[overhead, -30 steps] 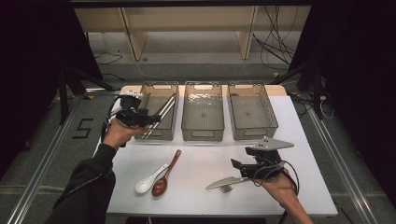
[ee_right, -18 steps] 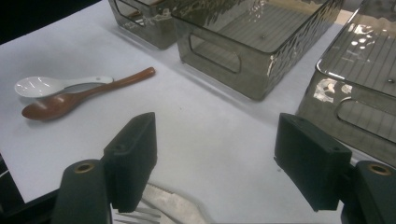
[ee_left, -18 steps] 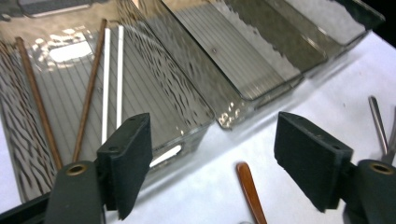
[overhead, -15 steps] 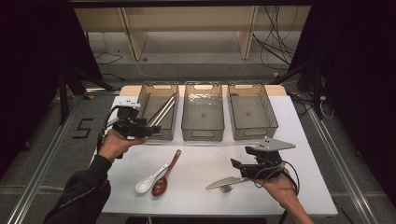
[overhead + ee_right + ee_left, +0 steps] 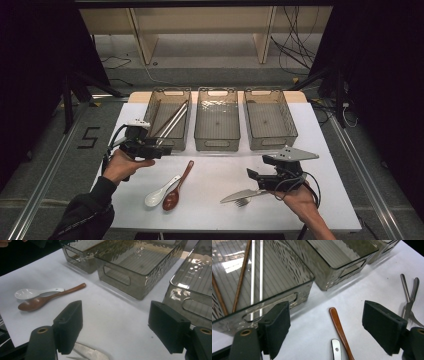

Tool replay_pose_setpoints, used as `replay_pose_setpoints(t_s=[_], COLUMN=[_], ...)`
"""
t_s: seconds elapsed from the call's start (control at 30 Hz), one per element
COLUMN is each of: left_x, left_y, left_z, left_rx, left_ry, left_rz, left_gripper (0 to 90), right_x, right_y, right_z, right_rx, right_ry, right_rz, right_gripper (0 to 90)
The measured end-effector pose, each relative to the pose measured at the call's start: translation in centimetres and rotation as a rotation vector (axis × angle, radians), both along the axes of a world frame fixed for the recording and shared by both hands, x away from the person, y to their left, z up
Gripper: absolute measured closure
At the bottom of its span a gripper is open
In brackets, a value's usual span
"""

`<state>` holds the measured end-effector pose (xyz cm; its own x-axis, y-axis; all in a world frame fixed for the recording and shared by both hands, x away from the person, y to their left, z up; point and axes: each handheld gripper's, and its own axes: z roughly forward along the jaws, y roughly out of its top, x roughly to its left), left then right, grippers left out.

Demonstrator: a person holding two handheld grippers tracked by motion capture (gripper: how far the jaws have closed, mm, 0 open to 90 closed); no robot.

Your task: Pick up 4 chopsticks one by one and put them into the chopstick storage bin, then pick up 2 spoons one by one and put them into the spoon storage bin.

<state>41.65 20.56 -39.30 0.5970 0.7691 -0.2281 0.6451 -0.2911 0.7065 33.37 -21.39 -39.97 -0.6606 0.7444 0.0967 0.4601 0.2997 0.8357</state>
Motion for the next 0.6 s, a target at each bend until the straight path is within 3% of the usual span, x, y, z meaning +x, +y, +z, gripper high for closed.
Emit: replay_pose_setpoints(t_s=[0.2,0.4,0.6], left_x=[-0.1,-0.4,-0.6], left_y=[-0.5,-0.8,-1.1], left_z=[-1.1,-1.7,-2.7], left_rx=[0.054,0.072,0.107], left_ry=[0.040,0.066,0.119], left_rz=[-0.015,-0.030,-0.057], left_gripper=[22.0,22.0,22.1], right_x=[0.0,-0.1,0.0], right_y=[-0.1,0.0,0.0], right_z=[0.0,0.1,0.0], right_rx=[0.006,0.004,0.001], right_ry=[-0.004,-0.008,-0.002], right_rz=[-0.001,0.000,0.000], right_gripper=[28.0,28.0,27.9])
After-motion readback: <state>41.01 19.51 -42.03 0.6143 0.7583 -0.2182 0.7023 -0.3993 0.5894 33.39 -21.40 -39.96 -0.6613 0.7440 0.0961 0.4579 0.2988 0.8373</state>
